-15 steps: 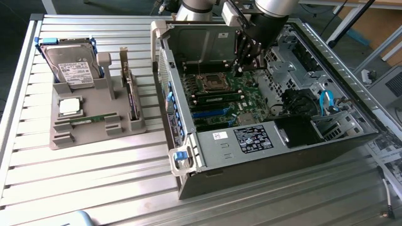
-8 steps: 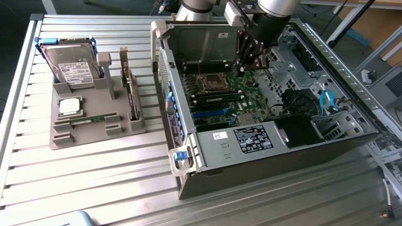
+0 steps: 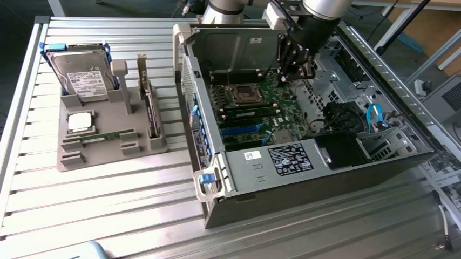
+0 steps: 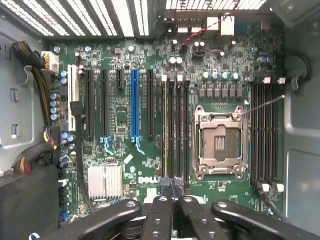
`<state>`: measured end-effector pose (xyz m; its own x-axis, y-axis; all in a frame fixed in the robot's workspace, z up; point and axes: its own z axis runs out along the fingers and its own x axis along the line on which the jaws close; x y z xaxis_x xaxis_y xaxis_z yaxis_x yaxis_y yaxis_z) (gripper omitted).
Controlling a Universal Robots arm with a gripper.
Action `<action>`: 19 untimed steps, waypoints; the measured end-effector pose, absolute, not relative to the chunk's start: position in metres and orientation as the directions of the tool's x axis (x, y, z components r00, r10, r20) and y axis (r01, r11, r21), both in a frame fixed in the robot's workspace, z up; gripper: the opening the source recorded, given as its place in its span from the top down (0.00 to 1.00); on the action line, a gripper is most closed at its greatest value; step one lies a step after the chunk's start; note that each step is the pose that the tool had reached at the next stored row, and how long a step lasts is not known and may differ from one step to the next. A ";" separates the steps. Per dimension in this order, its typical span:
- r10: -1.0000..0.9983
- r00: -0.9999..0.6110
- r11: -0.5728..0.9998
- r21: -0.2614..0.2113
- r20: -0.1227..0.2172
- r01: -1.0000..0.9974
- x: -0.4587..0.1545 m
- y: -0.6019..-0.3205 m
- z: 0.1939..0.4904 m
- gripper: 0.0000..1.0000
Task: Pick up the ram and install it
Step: 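Press down the ram until it locks into place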
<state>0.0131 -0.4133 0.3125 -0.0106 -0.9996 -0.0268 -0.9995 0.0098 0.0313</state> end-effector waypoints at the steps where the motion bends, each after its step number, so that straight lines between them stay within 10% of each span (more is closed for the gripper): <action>1: -1.000 -0.011 0.010 0.031 -0.027 -0.999 0.014 -0.413 0.312 0.89; 19: -1.000 -0.011 0.010 0.031 -0.027 -0.999 0.034 -0.413 0.312 0.89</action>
